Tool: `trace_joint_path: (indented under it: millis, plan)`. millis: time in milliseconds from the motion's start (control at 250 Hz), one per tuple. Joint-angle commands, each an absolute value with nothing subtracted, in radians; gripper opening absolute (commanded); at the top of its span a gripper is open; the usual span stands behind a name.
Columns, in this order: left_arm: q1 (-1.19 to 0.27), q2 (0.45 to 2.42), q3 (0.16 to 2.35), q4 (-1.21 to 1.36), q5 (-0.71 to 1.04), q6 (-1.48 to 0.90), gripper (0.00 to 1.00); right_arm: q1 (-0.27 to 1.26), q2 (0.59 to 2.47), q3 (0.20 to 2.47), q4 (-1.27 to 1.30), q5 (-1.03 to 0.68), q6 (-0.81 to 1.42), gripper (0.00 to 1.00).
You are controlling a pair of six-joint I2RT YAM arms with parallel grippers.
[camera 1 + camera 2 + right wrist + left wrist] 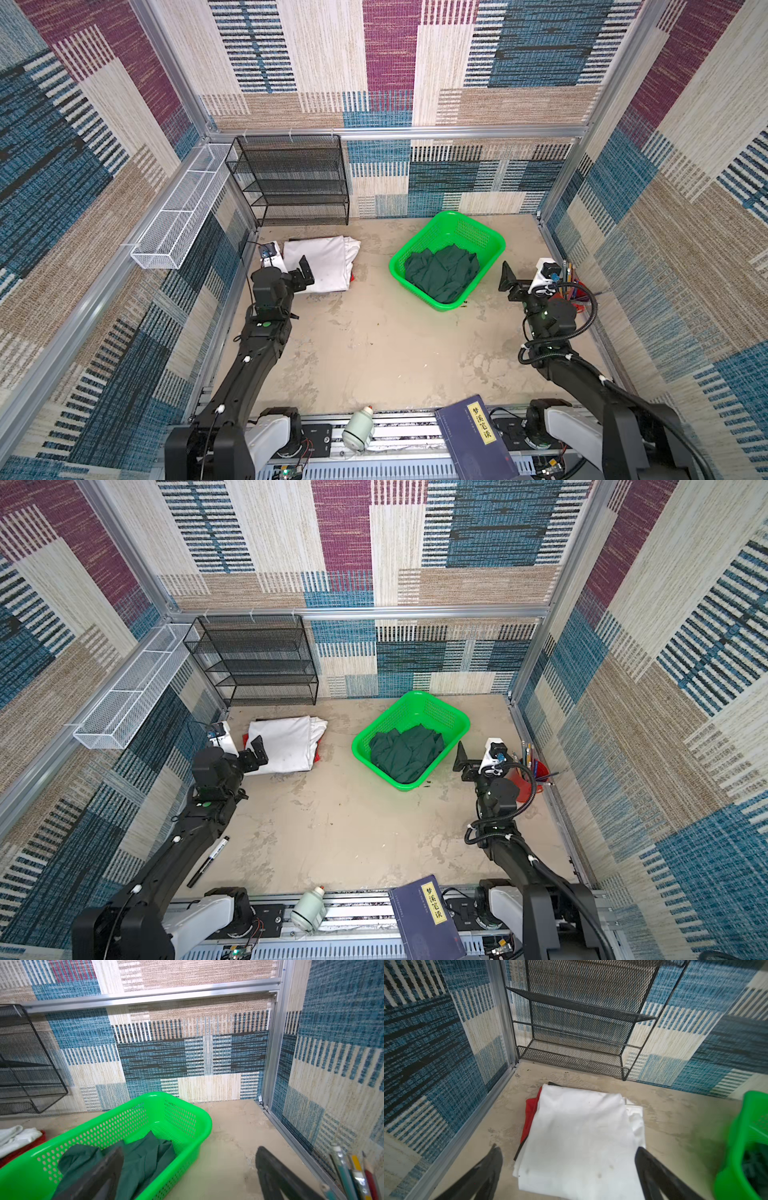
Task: Fold and stack the t-shirts
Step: 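Reach the right gripper into the green basket while the left arm moves forward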
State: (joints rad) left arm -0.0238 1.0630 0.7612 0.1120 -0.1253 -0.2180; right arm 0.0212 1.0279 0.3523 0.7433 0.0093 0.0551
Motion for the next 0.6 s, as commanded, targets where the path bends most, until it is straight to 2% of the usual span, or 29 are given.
trace_joint_path:
  millis: [0, 116, 216, 344, 472, 596]
  plan:
    - [-0.051, 1.075, 0.955, -0.403, 0.041, -0.4, 1.0, 0.08, 1.013, 0.503, 0.255, 0.013, 0.039, 1.0]
    - [-0.106, 1.115, 1.124, -0.648, 0.242, -0.497, 1.0, 0.183, 1.058, 0.703, -0.013, 0.032, -0.021, 0.97]
    - [-0.166, 1.139, 1.204, -0.758, 0.37, -0.593, 1.0, 0.238, 1.095, 0.837, -0.153, -0.01, -0.035, 0.93]
    - [-0.257, 1.168, 1.29, -0.889, 0.407, -0.661, 1.0, 0.363, 1.161, 0.969, -0.285, -0.051, -0.076, 0.88]
    - [-0.308, 1.182, 1.349, -0.982, 0.367, -0.675, 1.0, 0.485, 1.262, 1.045, -0.387, -0.084, -0.083, 0.77]
    - [-0.312, 1.213, 1.368, -1.004, 0.406, -0.677, 1.0, 0.591, 1.365, 1.06, -0.43, -0.083, -0.086, 0.67]
